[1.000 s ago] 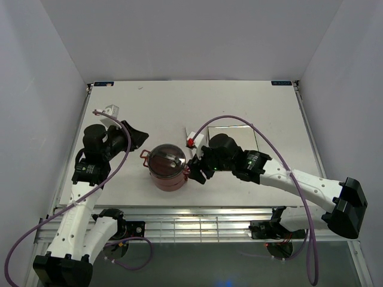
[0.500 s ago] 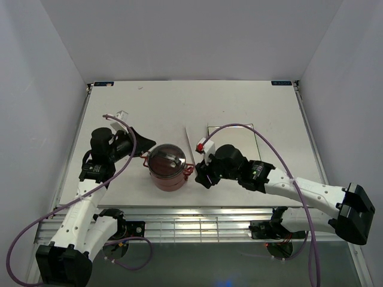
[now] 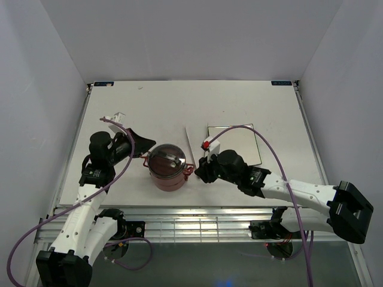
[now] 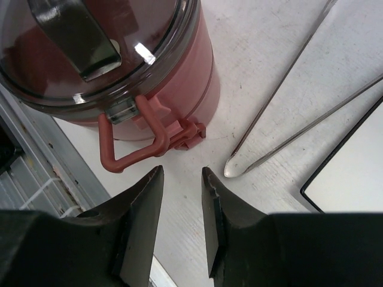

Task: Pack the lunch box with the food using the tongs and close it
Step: Place the box lid in the packing box.

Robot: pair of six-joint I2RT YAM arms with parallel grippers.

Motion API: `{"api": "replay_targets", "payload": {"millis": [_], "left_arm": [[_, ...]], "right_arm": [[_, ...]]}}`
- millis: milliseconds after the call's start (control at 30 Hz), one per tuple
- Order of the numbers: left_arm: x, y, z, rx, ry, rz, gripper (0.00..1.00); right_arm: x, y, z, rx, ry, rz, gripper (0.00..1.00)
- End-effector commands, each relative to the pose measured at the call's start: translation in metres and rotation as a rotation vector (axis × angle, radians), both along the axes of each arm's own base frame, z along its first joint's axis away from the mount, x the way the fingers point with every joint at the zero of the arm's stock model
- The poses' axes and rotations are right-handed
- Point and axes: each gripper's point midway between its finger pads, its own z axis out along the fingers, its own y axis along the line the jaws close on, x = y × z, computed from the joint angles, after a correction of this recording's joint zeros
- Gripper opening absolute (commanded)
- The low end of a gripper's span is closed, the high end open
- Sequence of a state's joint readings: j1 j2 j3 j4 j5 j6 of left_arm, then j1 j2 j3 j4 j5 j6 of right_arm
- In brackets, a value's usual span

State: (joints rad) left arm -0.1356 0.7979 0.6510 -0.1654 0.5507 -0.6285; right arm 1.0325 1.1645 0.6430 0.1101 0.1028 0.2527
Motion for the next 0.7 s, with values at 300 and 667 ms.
{"api": "replay_targets", "payload": {"millis": [300,667], "left_arm": [[-0.009,-0.001,-0.002,0.021,-0.035,-0.017,0.00],[-0.008,-0.003,-0.011,0.011,-0.024,-0.026,0.00]], "right_arm": [[-0.011,-0.004,0.010,-0.011,0.035,0.002,0.41],[-0.023,0.004,0.034,-0.076,-0.024,0.146,0.65]]}}
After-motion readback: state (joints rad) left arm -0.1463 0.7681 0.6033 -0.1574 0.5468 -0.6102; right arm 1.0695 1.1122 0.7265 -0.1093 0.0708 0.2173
